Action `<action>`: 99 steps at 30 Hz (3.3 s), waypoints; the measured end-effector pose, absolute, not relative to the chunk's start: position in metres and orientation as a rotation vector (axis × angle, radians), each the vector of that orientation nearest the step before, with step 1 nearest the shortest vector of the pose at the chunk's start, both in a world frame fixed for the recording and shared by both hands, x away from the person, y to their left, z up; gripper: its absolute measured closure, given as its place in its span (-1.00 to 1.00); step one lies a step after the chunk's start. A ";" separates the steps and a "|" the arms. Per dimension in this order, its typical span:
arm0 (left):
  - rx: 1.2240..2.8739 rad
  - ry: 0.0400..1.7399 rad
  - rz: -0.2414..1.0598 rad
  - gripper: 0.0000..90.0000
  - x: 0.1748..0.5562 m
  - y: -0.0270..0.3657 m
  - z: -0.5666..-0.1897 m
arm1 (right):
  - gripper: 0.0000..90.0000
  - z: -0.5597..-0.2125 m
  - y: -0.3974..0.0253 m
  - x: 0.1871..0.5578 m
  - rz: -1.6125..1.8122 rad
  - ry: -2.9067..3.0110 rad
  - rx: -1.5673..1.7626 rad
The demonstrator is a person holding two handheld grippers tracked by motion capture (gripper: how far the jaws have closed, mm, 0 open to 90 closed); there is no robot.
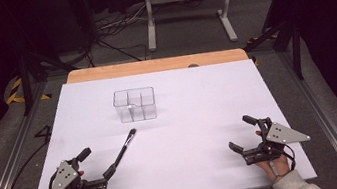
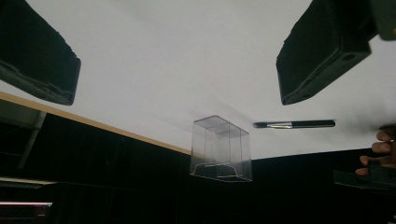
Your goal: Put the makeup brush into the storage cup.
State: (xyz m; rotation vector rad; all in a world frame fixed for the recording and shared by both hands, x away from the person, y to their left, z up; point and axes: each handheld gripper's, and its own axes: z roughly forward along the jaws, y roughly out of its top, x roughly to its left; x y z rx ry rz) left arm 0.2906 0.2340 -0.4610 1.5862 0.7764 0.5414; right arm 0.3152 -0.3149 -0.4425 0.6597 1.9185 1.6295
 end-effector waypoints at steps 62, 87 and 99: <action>1.939 0.838 0.423 -0.91 0.370 0.183 -0.389 | -0.82 -0.429 -0.317 0.311 1.656 1.968 0.658; 2.315 1.050 0.269 -0.75 0.404 0.158 -0.375 | -0.83 -0.431 -0.321 0.313 1.670 1.972 0.693; 2.443 1.116 0.238 -0.67 0.416 0.153 -0.373 | -0.82 -0.432 -0.320 0.313 1.672 1.988 0.698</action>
